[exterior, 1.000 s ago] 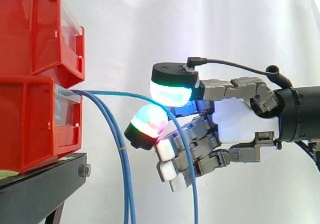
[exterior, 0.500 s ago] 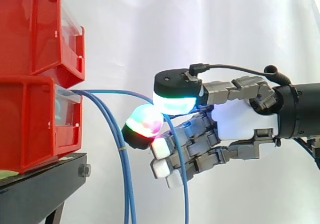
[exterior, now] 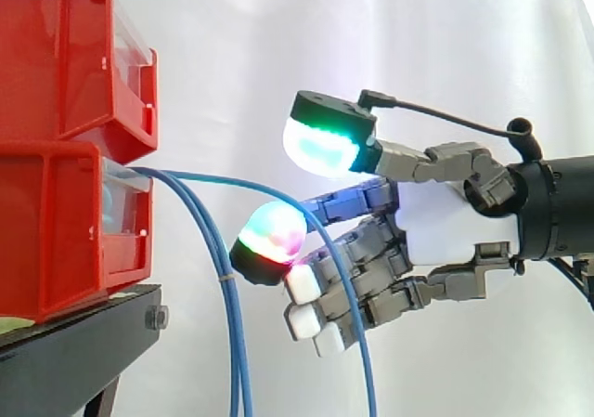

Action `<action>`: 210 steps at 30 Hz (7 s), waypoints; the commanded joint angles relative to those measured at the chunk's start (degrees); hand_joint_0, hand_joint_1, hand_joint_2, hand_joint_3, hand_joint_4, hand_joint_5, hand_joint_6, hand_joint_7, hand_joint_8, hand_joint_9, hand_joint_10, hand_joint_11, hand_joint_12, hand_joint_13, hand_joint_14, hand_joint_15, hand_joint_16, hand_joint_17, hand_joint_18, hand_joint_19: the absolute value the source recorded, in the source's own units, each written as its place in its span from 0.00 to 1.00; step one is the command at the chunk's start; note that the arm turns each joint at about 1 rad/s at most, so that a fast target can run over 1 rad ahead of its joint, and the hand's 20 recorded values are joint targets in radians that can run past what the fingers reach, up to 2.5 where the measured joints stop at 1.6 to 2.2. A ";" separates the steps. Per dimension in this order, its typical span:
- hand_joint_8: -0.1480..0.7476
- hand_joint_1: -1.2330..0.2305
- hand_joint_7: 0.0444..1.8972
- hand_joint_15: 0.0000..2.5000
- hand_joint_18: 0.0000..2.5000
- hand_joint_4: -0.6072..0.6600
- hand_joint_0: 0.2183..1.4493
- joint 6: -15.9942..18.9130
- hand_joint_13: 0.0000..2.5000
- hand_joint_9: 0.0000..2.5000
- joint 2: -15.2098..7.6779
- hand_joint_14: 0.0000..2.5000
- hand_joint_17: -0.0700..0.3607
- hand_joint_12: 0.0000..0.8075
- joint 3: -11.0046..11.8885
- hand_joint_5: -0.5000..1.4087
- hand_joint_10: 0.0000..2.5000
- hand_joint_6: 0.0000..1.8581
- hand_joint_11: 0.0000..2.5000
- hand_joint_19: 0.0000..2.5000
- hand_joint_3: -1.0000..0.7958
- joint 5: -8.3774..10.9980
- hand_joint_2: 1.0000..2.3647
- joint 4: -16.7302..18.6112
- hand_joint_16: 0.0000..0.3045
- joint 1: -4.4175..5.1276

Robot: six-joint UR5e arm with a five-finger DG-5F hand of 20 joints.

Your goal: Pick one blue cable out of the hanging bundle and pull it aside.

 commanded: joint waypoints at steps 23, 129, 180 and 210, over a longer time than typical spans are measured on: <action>0.49 0.60 0.48 0.24 0.18 0.52 0.29 -0.51 0.27 0.35 0.53 0.01 0.42 0.46 0.13 0.18 0.01 0.46 0.21 0.27 0.34 0.00 0.01 -0.14 0.16 -0.10; 0.51 0.31 0.51 0.22 0.26 0.53 0.23 -1.31 0.29 0.35 0.53 0.01 0.43 0.48 0.21 0.18 0.01 0.50 0.22 0.24 0.28 0.00 0.00 -1.19 0.17 0.07; 0.46 0.25 0.69 0.22 0.24 0.39 0.48 -1.31 0.29 0.39 0.62 0.01 0.39 0.43 0.21 0.18 0.01 0.51 0.32 0.23 0.28 0.00 0.00 -2.25 0.14 -0.10; 0.38 0.25 0.68 0.22 0.23 0.23 0.51 0.72 0.29 0.38 0.62 0.01 0.37 0.40 0.21 0.18 0.01 0.52 0.27 0.24 0.30 -0.35 0.00 -2.77 0.13 -0.01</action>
